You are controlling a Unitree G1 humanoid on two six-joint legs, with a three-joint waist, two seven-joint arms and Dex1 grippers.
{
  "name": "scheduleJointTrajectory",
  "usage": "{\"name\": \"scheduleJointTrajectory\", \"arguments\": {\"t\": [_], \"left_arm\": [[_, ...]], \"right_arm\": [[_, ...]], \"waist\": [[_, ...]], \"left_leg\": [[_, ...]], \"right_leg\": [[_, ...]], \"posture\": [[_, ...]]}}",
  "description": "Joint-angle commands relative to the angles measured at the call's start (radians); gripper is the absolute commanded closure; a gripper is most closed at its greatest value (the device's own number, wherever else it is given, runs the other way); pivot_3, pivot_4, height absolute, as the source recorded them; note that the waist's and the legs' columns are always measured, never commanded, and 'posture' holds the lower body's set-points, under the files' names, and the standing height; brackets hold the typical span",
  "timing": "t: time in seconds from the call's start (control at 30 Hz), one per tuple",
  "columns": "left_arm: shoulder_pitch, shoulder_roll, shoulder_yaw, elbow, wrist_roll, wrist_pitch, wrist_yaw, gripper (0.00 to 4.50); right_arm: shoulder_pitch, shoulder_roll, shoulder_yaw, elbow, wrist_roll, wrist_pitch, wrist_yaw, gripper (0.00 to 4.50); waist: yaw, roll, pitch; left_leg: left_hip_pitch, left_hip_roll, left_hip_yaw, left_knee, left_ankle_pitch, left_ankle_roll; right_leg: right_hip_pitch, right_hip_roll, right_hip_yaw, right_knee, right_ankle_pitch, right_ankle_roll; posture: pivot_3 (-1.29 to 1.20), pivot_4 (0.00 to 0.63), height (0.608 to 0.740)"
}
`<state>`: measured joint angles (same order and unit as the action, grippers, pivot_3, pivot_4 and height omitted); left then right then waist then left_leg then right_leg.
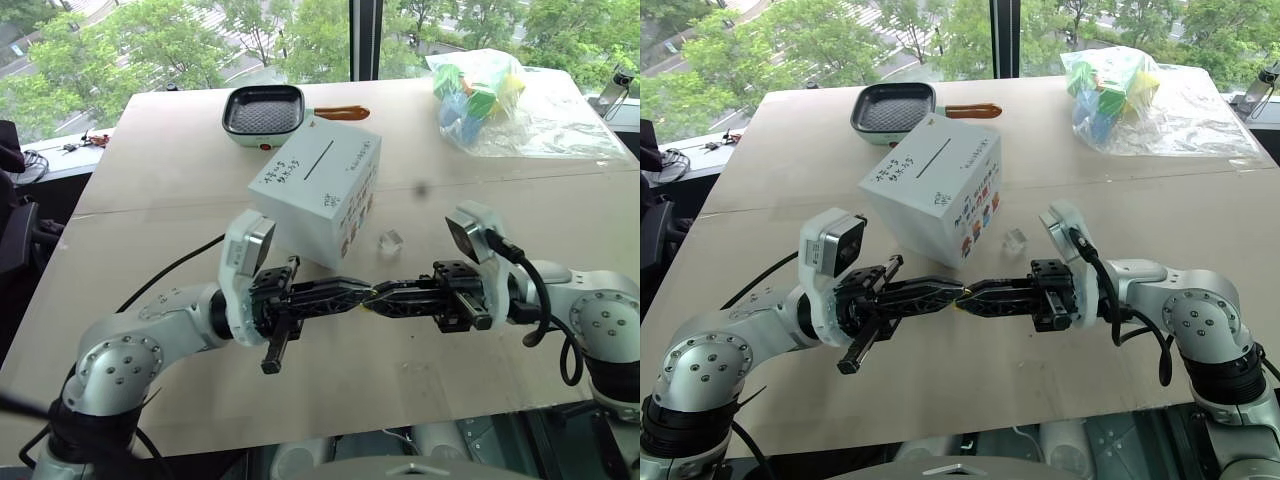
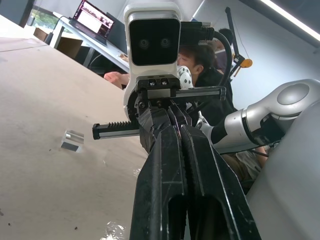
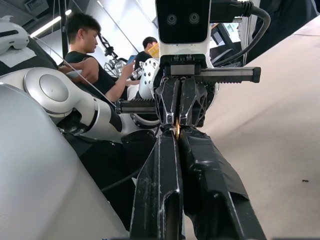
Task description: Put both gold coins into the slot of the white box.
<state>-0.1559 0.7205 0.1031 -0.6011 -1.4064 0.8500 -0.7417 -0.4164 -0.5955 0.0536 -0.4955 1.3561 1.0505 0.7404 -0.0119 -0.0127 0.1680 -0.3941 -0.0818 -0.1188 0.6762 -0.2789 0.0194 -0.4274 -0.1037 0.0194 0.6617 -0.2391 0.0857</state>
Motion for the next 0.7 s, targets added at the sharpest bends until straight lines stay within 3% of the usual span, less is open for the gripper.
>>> {"name": "scheduleJointTrajectory", "arguments": {"t": [0.03,0.1,0.17,0.27,0.4,0.57,0.7], "left_arm": [[-0.003,0.012,-0.026,-0.026,0.022,0.017,0.005,4.44],[-0.003,0.012,-0.027,-0.025,0.035,0.017,0.011,4.44],[-0.007,0.01,-0.026,-0.019,0.052,0.015,0.021,4.5],[-0.019,0.006,-0.006,0.004,0.06,0.008,0.032,4.5],[-0.031,0.011,0.035,0.025,0.051,0.001,0.045,4.5],[-0.039,0.041,0.136,0.032,0.019,-0.014,0.07,4.5],[-0.079,0.075,0.243,0.021,-0.032,-0.033,0.153,4.5]], "right_arm": [[-0.02,0.012,-0.007,-0.034,0.036,-0.008,0.006,4.5],[-0.019,0.013,-0.009,-0.033,0.036,-0.008,0.002,4.5],[-0.019,0.015,-0.009,-0.032,0.032,-0.008,0.0,3.87],[-0.017,0.01,-0.013,-0.035,0.035,-0.006,0.006,2.72],[-0.004,-0.003,-0.025,-0.042,0.019,-0.011,0.002,0.87],[0.04,-0.101,-0.062,-0.03,-0.055,-0.025,0.067,0.87],[0.056,-0.163,-0.102,0.017,-0.202,-0.115,0.107,0.87]], "waist": [[0.0,0.0,0.0],[0.0,0.0,0.0],[0.0,0.0,0.0],[0.0,0.0,0.0],[0.0,0.0,0.0],[0.002,0.0,0.0],[0.002,0.0,0.0]], "left_leg": [[0.0,0.0,0.0,0.0,0.0,0.0],[0.0,0.0,0.0,0.0,0.0,0.0],[0.0,0.0,0.0,0.0,0.0,0.0],[0.0,0.0,0.0,0.0,0.0,0.0],[0.0,0.0,0.0,0.0,0.0,0.0],[0.0,0.0,-0.001,0.0,0.0,0.0],[-0.001,0.0,-0.001,0.0,0.0,0.0]], "right_leg": [[0.0,0.0,0.0,0.0,0.0,0.0],[0.0,0.0,0.0,0.0,0.0,0.0],[0.0,0.0,0.0,0.0,0.0,0.0],[0.0,0.0,0.0,0.0,0.0,0.0],[0.0,0.0,0.0,0.0,0.0,0.0],[0.0,0.0,-0.001,0.0,0.0,0.0],[0.0,0.0,-0.001,0.0,0.0,0.0]], "posture": [[0.0,0.15,0.721],[0.0,0.15,0.721],[0.0,0.15,0.721],[0.0,0.15,0.721],[0.0,0.15,0.721],[0.0,0.15,0.721],[0.0,0.15,0.721]]}}
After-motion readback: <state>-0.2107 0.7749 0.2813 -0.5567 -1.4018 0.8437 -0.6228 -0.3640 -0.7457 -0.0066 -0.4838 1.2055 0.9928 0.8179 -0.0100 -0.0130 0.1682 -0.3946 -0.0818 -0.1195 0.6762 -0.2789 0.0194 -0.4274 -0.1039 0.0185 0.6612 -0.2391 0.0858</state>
